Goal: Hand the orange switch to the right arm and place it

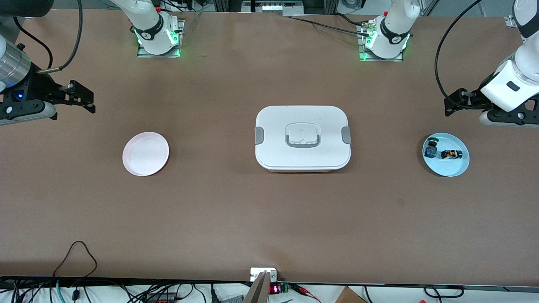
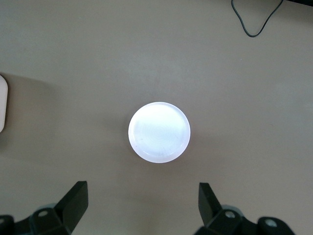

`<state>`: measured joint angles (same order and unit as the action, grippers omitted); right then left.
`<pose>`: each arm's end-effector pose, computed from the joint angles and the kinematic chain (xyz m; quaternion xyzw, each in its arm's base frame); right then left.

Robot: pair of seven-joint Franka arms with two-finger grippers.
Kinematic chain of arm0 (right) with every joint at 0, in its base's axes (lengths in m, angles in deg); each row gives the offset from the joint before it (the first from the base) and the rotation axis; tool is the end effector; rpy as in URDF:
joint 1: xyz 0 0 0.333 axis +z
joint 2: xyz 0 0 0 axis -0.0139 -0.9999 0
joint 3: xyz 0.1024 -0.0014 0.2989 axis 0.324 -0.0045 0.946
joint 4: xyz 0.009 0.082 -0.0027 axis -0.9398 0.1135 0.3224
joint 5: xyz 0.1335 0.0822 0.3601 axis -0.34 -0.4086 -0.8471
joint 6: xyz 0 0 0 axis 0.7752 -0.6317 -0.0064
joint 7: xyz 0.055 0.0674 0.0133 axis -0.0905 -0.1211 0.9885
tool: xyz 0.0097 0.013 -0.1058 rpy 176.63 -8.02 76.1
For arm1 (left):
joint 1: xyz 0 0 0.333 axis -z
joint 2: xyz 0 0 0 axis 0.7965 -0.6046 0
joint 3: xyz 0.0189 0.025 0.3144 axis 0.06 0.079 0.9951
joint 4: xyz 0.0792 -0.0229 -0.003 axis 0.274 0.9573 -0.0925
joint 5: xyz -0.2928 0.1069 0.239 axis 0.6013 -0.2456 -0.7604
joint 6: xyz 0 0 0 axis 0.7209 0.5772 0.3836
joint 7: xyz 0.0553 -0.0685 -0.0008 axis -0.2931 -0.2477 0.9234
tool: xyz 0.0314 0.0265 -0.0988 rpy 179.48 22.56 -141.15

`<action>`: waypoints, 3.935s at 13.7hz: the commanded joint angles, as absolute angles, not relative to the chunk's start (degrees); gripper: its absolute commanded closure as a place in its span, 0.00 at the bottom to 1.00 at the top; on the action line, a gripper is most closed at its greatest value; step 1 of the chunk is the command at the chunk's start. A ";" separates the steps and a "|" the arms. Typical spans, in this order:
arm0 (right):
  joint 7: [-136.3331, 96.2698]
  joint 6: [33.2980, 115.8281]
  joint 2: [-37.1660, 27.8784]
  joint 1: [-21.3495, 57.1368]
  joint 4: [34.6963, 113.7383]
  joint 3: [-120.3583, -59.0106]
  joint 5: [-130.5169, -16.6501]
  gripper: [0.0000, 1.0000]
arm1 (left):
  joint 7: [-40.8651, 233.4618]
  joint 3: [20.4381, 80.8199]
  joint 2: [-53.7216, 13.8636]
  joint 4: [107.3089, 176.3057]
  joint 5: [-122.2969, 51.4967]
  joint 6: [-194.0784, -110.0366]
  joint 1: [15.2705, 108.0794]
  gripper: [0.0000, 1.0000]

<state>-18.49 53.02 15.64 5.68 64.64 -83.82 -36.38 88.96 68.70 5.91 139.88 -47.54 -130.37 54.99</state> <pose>0.5758 0.0528 0.6048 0.9945 0.1036 0.0119 0.0023 0.5564 -0.0173 0.5715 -0.9990 0.0313 0.0186 0.0276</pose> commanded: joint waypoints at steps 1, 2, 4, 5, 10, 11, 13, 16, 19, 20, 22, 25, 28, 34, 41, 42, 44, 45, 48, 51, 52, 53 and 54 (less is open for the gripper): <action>-19.35 52.28 15.57 5.89 63.88 -83.80 -36.39 0.00 | 88.09 68.78 5.17 138.07 -46.60 -128.76 54.56 0.00; -19.35 52.28 15.57 5.89 63.88 -83.80 -36.39 0.00 | 88.26 68.78 5.17 137.98 -46.68 -128.76 54.47 0.00; -19.35 52.28 15.57 5.89 63.88 -83.80 -36.47 0.00 | 88.44 68.78 5.17 138.07 -46.59 -128.67 54.56 0.00; -19.35 52.28 15.57 5.89 63.88 -83.80 -36.47 0.00 | 88.44 68.78 5.17 137.98 -46.76 -128.67 54.56 0.00; -19.35 52.28 15.57 5.89 63.88 -83.80 -36.47 0.00 | 88.35 68.78 5.17 138.16 -46.68 -128.59 54.47 0.00; -19.35 52.28 15.57 5.89 63.88 -83.80 -36.39 0.00 | 88.35 68.78 5.08 138.16 -46.85 -128.50 54.47 0.00; -19.35 52.28 15.57 5.89 63.88 -83.80 -36.47 0.00 | 88.70 68.78 5.08 138.07 -46.77 -127.53 54.47 0.00; -19.35 52.28 15.57 5.89 63.88 -83.80 -36.47 0.00 | 89.23 68.78 4.81 138.07 -46.77 -127.44 54.56 0.00; -19.35 52.28 15.57 5.89 63.96 -83.80 -36.39 0.00 | 89.41 68.87 4.73 138.07 -46.77 -127.36 54.47 0.00; -19.35 52.28 15.57 5.89 63.96 -83.80 -36.47 0.00 | 88.80 69.39 4.55 138.07 -46.33 -127.36 54.21 0.00; -19.35 52.28 15.57 5.89 63.96 -83.80 -36.47 0.00 | 88.62 69.39 4.29 138.07 -45.10 -127.36 52.54 0.00; -19.35 52.28 15.57 5.89 63.96 -83.80 -36.47 0.00 | 88.79 69.39 2.27 138.16 -45.53 -127.18 52.45 0.00; -19.35 52.28 15.57 5.89 63.88 -83.80 -36.47 0.00 | 88.71 69.48 0.86 138.51 -45.62 -122.63 51.40 0.00; -19.35 52.28 15.57 5.89 63.96 -83.80 -36.39 0.00 | 88.44 69.48 -3.26 141.67 -45.71 -120.76 42.80 0.00; -19.35 52.28 15.57 5.81 63.96 -83.80 -36.47 0.00 | 82.48 69.48 -10.72 148.52 -45.80 -142.61 36.30 0.00; -19.35 52.28 15.57 5.81 63.96 -83.80 -36.47 0.00 | 80.20 69.39 -12.31 149.23 -45.71 -145.69 35.58 0.00; -19.35 52.28 15.57 5.89 63.96 -83.80 -36.47 0.00 | 78.16 69.39 -13.11 152.81 -45.71 -154.73 34.96 0.00; -19.35 52.28 15.57 5.89 63.96 -83.80 -36.39 0.00 | 78.07 69.39 -13.03 155.80 -45.71 -159.56 34.96 0.00; -19.35 52.28 15.57 5.81 63.96 -83.80 -36.39 0.00 | 74.66 69.39 -14.60 161.18 -45.71 -172.76 34.70 0.00; -19.35 52.28 15.57 5.89 63.96 -83.80 -36.47 0.00 | 73.68 69.31 -16.63 161.19 -45.71 -176.21 33.29 0.00; -19.35 52.28 15.57 5.89 63.96 -83.80 -36.47 0.00 | 73.50 69.22 -16.81 161.27 -45.71 -176.57 33.20 0.00; -19.35 52.28 15.57 5.89 63.88 -83.80 -36.39 0.00 | 72.72 69.22 -17.33 161.27 -45.71 -176.66 33.20 0.00; -19.35 52.28 15.57 5.98 63.88 -83.80 -36.47 0.00 | 72.45 69.22 -17.51 161.36 -45.71 -176.75 33.11 0.00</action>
<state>-18.50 53.00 15.63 5.68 64.64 -83.81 -36.39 74.71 69.76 -17.19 161.18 -46.46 -175.82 33.78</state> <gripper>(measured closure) 0.000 0.000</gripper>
